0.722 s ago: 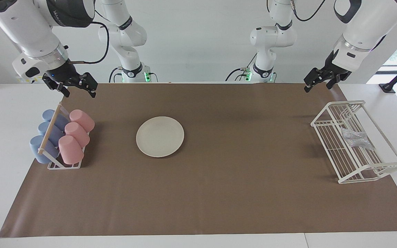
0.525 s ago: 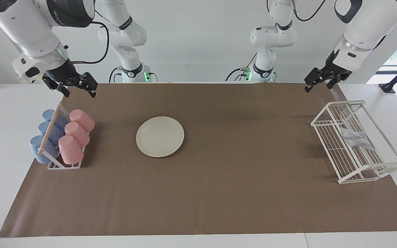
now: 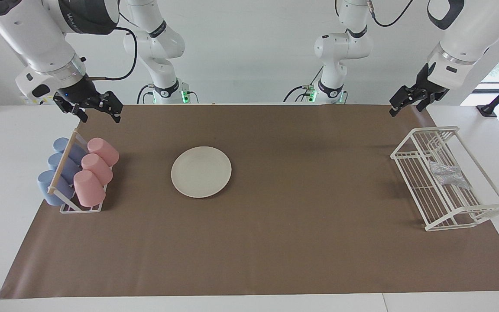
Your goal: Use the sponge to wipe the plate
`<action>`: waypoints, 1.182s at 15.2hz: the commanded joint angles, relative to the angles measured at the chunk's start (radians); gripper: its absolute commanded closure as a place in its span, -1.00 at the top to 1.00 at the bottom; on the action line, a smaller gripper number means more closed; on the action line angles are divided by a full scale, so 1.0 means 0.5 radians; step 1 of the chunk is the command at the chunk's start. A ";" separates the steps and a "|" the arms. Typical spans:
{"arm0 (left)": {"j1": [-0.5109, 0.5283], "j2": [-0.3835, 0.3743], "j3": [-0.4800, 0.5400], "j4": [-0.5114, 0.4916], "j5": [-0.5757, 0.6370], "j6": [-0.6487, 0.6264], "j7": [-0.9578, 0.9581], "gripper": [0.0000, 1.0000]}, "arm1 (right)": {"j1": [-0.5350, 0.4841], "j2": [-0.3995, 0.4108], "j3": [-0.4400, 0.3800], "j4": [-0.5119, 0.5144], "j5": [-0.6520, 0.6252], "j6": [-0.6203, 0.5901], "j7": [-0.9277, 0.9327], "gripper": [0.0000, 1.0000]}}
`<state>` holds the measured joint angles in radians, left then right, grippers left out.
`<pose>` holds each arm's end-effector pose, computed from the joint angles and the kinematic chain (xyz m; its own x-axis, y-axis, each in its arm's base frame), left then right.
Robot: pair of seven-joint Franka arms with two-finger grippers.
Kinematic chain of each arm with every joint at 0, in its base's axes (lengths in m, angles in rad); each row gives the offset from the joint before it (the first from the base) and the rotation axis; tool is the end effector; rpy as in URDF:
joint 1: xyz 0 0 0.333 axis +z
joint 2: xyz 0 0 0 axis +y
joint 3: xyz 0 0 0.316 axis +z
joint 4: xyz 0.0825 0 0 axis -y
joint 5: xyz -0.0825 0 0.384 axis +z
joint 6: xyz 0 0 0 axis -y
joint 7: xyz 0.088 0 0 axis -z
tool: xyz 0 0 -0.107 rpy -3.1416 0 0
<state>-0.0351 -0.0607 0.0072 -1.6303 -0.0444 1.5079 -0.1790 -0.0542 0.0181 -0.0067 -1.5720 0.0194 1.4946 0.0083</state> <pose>0.5280 -0.0196 0.6243 0.9867 0.1476 -0.0686 0.1501 -0.9881 0.0331 0.5502 -0.0313 0.6076 0.9931 -0.0674 -0.0955 -0.0695 -0.9974 -0.0185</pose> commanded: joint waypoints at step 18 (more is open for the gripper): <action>-0.089 0.047 -0.033 -0.127 0.590 0.279 -0.142 1.00 | -0.097 -0.045 0.004 -0.047 -0.023 0.042 -0.038 1.00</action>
<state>-0.0464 -0.0575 -0.0114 -1.6650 0.1501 1.6034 -0.2019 -0.0676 0.0181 -0.0116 -1.5720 0.0193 1.4958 0.0083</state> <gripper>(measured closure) 0.000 0.000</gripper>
